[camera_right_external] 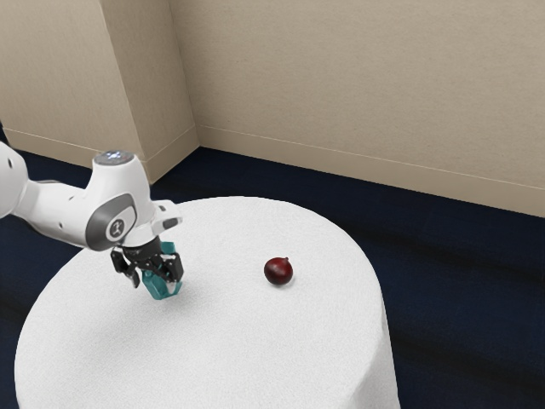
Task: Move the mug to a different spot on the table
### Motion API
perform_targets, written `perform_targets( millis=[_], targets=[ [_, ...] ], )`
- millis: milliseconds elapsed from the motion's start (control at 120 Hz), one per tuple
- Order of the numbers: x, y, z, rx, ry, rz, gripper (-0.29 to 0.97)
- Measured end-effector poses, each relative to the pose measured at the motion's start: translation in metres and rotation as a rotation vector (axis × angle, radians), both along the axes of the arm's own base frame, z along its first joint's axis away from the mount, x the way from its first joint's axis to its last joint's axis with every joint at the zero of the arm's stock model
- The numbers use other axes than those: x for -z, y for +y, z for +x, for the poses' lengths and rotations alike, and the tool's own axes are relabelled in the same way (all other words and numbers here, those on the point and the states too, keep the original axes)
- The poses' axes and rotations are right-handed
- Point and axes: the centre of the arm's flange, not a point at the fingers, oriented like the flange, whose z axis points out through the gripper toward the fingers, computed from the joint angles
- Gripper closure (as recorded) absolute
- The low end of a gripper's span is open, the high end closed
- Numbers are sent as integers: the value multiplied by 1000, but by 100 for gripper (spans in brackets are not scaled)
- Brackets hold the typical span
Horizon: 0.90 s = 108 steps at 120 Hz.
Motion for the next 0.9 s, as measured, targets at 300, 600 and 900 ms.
perform_targets(
  millis=[300,600,900],
  targets=[
    [-1,1,-1,4,3,2,37],
    [-9,1,0,6,-11,10,49],
    [-20,2,4,18,-55,25,59]
  ],
)
